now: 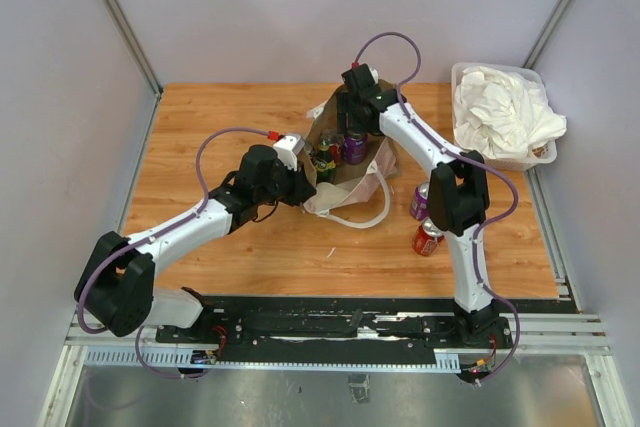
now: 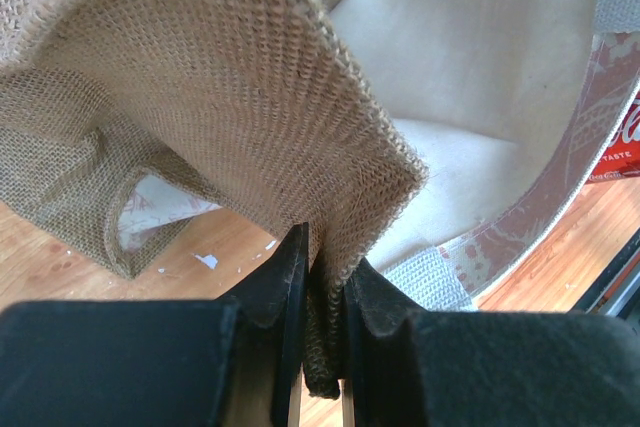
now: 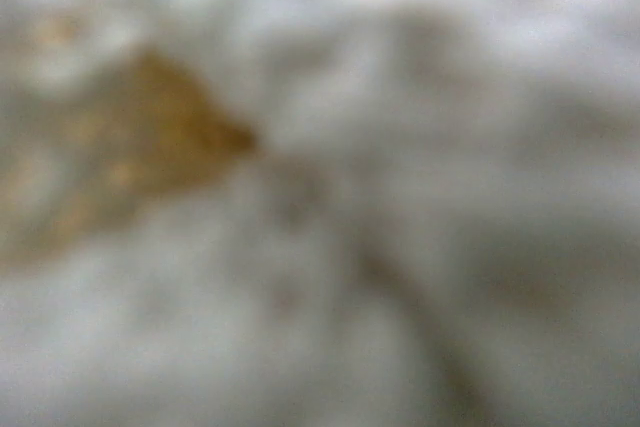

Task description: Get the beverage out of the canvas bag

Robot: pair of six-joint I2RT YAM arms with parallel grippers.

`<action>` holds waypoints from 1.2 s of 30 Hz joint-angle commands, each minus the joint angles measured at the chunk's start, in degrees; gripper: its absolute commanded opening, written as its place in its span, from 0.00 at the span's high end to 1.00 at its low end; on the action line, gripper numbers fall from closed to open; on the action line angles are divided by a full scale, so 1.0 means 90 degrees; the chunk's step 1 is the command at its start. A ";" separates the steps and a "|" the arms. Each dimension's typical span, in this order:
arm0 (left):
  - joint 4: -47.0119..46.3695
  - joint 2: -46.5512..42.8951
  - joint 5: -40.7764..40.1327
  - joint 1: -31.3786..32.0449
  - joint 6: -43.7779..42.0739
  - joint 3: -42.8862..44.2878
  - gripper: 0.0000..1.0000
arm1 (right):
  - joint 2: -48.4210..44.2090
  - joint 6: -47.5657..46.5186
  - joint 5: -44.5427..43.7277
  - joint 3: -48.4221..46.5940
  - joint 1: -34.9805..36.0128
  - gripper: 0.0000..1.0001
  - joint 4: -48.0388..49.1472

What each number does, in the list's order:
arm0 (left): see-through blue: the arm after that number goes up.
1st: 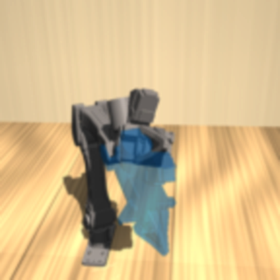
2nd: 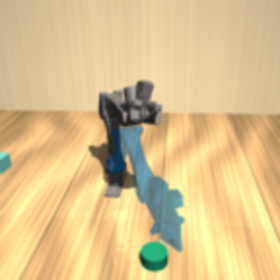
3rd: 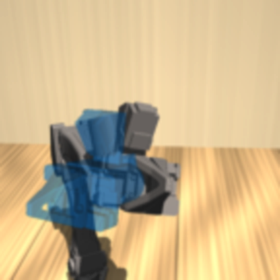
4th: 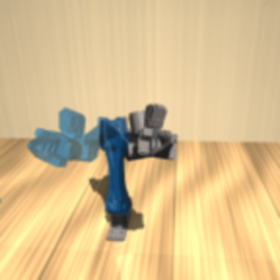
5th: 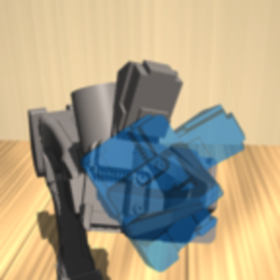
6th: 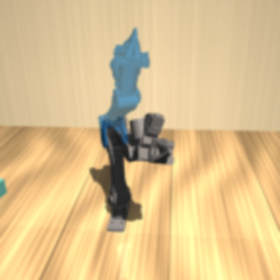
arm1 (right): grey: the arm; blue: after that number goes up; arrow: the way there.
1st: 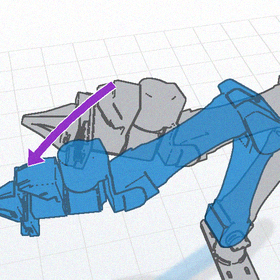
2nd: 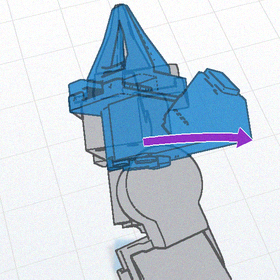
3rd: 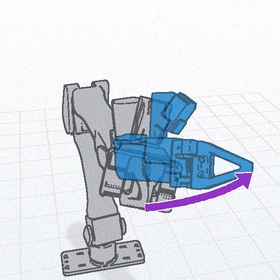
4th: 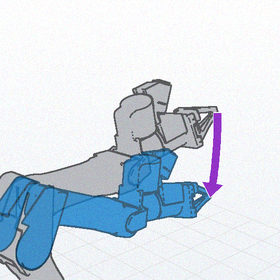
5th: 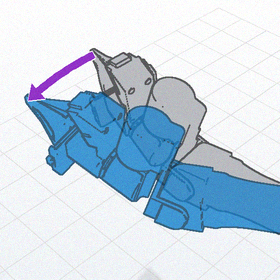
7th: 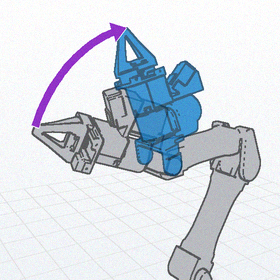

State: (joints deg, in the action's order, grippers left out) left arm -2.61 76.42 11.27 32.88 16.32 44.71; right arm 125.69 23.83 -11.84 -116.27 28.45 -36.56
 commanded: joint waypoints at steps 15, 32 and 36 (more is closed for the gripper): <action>0.0355 0.0341 -0.0073 0.0029 -0.0163 -0.0066 0.88 | 0.0543 -0.0036 0.0319 0.0676 0.0036 0.26 -0.0637; 0.0361 0.0376 -0.0092 0.0031 -0.0163 -0.0046 0.88 | 0.0578 -0.0357 0.0264 0.0537 0.0080 0.99 -0.0812; 0.0357 0.0376 -0.0090 0.0032 -0.0153 -0.0022 0.88 | 0.0271 -0.0657 0.0341 0.0386 0.0076 0.99 -0.0804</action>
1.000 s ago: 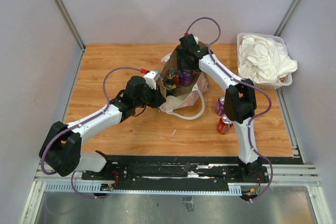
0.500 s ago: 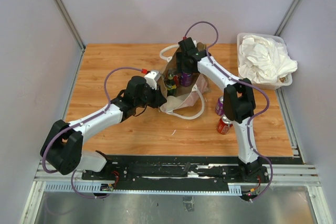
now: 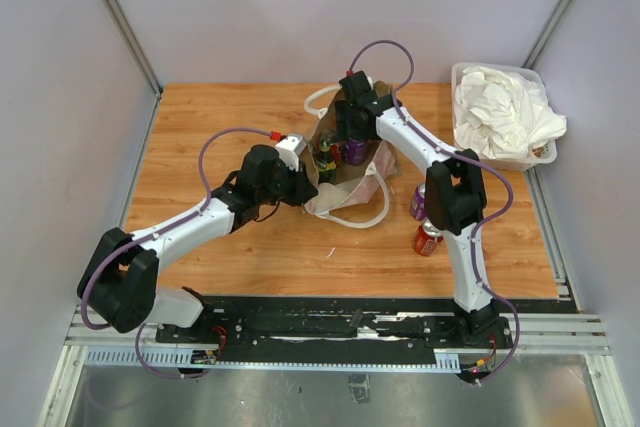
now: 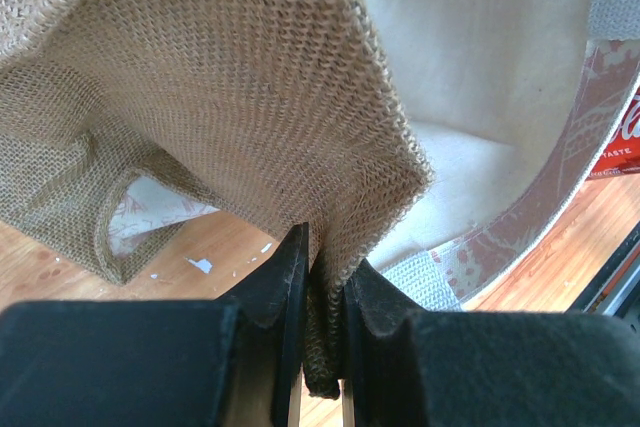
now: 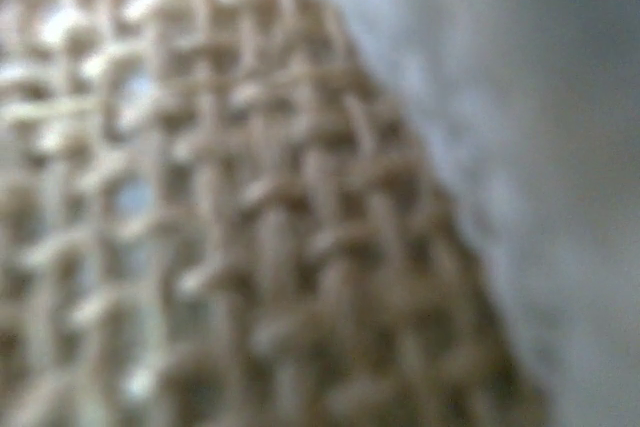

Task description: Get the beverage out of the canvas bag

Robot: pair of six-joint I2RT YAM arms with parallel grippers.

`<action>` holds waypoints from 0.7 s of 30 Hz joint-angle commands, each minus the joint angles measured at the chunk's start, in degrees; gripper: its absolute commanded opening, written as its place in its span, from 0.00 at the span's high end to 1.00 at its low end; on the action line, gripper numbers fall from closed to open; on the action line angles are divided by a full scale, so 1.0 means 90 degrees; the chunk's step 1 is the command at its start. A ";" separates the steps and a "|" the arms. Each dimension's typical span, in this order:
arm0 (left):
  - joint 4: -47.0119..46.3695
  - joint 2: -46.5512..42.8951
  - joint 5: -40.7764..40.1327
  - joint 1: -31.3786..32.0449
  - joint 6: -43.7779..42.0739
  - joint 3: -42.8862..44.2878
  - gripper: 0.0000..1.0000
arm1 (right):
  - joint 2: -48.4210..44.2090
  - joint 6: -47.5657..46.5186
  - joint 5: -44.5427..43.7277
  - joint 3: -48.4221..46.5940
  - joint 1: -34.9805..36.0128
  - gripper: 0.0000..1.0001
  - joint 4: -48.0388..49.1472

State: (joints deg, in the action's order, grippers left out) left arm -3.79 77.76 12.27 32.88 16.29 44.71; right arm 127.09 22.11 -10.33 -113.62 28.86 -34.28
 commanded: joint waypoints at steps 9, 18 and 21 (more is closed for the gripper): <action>0.0402 0.0256 -0.0158 0.0028 -0.0112 0.0031 0.88 | -0.1050 -0.1039 -0.0188 -0.0191 0.0133 0.99 -0.0967; 0.0412 0.0230 -0.0176 0.0028 -0.0131 0.0081 0.87 | -0.2069 -0.1125 -0.0353 -0.0147 0.0351 0.99 -0.1031; 0.0404 0.0208 -0.0191 0.0031 -0.0114 0.0048 0.88 | -0.2372 -0.1216 -0.0372 -0.0175 0.0495 0.99 -0.1080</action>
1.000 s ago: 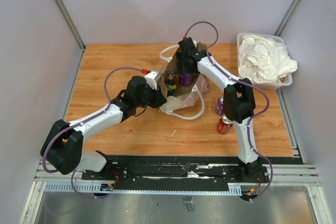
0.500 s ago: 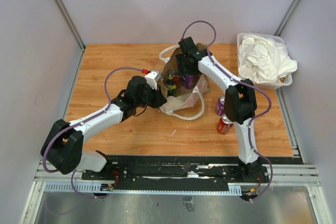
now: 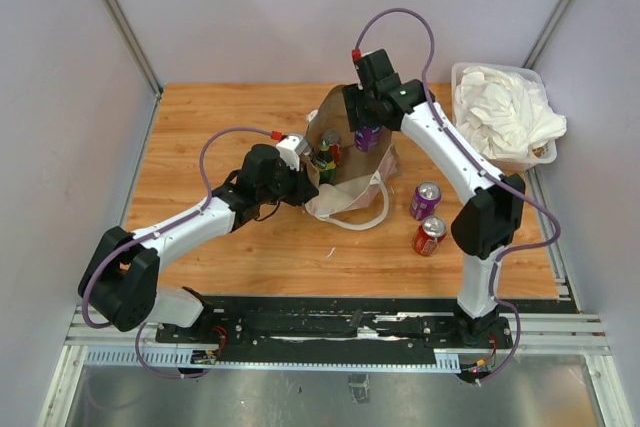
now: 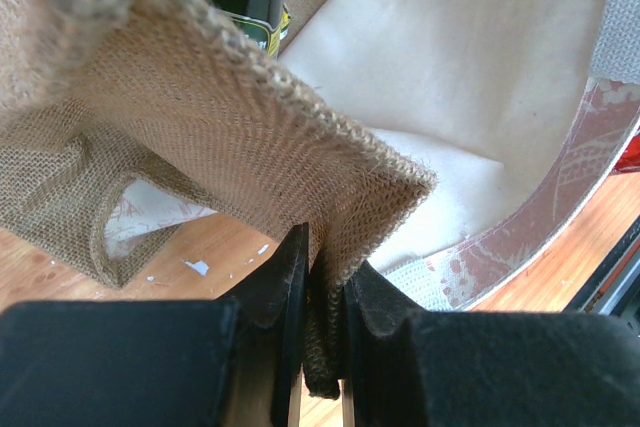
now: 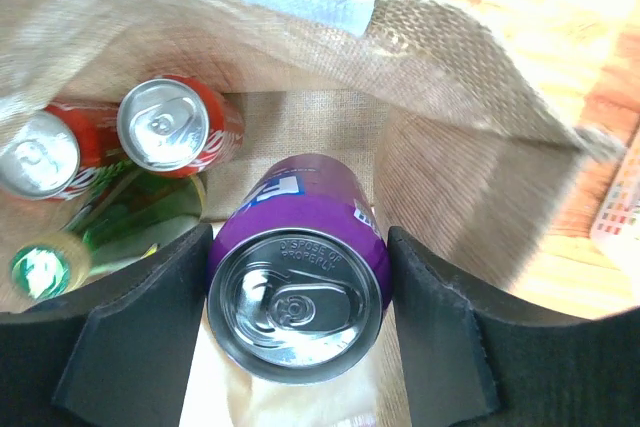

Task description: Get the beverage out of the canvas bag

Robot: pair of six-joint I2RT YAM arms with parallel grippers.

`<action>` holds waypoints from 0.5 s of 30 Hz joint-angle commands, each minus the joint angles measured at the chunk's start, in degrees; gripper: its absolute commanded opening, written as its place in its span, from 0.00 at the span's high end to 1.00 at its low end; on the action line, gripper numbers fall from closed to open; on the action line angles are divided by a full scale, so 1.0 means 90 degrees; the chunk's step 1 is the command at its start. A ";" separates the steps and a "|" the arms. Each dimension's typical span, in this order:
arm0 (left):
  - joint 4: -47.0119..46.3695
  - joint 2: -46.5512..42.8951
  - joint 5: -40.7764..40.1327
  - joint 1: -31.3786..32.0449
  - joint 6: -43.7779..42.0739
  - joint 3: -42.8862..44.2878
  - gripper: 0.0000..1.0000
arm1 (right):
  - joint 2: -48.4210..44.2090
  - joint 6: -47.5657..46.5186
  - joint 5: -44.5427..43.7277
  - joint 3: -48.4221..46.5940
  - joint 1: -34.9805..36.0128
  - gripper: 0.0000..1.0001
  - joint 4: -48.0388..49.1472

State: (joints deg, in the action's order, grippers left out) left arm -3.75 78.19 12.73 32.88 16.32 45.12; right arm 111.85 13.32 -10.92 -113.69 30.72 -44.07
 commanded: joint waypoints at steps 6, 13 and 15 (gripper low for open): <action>0.0348 0.0099 -0.0271 0.0029 -0.0046 -0.0062 0.88 | -0.1331 -0.0310 -0.0426 -0.0264 0.0610 0.99 -0.0378; 0.0334 0.0052 -0.0334 0.0034 -0.0054 -0.0082 0.88 | -0.2309 -0.0234 -0.1007 -0.0024 0.1220 0.99 -0.1099; 0.0348 0.0051 -0.0357 0.0036 -0.0055 -0.0082 0.87 | -0.2645 -0.0138 -0.1207 0.0171 0.1459 0.99 -0.1338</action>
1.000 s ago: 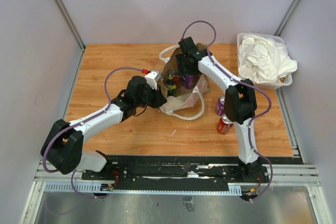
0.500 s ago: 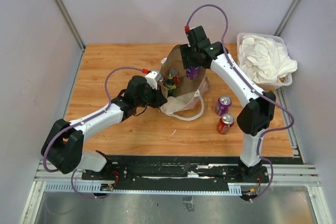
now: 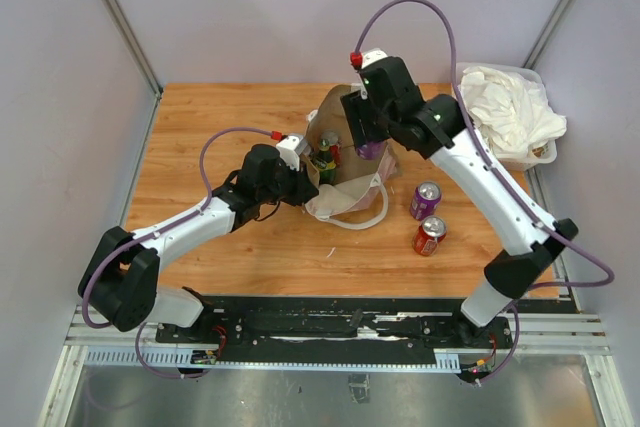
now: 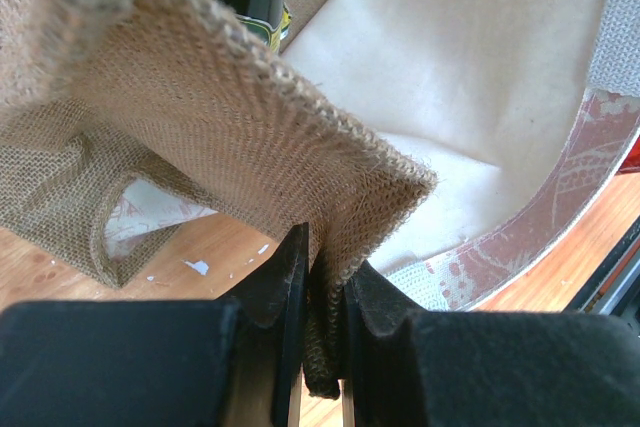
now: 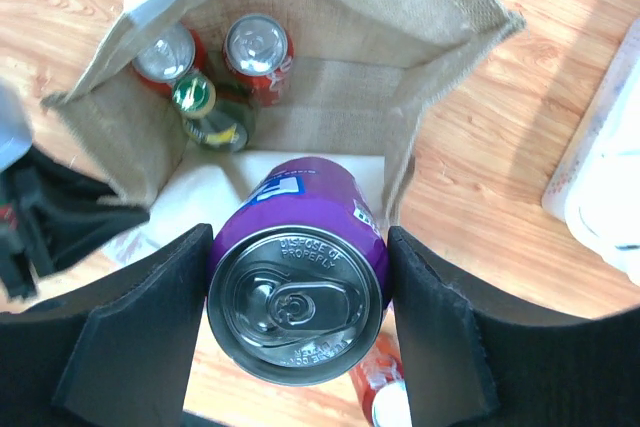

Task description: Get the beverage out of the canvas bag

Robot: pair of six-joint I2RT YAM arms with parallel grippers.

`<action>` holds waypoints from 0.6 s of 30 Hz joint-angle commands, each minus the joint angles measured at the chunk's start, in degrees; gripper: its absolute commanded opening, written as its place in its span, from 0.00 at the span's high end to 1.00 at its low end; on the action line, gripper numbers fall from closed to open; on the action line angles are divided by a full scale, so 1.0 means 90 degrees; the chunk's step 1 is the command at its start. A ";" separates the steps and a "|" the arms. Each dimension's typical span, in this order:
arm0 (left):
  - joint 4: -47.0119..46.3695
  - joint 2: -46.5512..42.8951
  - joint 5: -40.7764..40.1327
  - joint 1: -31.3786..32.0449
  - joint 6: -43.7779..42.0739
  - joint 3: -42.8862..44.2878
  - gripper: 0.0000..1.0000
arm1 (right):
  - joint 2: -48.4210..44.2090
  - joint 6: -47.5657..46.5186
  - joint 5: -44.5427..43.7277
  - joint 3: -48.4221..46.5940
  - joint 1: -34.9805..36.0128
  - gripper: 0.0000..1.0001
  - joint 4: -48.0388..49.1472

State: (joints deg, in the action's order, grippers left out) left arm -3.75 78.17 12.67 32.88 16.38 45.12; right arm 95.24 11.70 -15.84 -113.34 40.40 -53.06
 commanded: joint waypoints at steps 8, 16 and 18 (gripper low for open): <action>0.0357 -0.0023 -0.0446 0.0029 0.0056 -0.0091 0.87 | -0.2523 0.1183 -0.0534 0.2125 0.0648 0.99 -0.0696; 0.0391 0.0012 -0.0519 0.0029 0.0113 -0.0082 0.87 | -0.3496 0.1865 0.0056 0.4694 0.0648 0.99 -0.0100; 0.0402 0.0042 -0.0533 0.0033 0.0105 -0.0064 0.87 | -0.3583 0.1888 0.0185 0.5092 0.0651 0.99 0.0311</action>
State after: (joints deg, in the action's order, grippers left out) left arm -3.68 77.67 11.20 33.10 17.72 45.12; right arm 65.60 25.02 -16.49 -72.07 45.76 -58.26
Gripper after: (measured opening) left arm 0.172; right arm 0.668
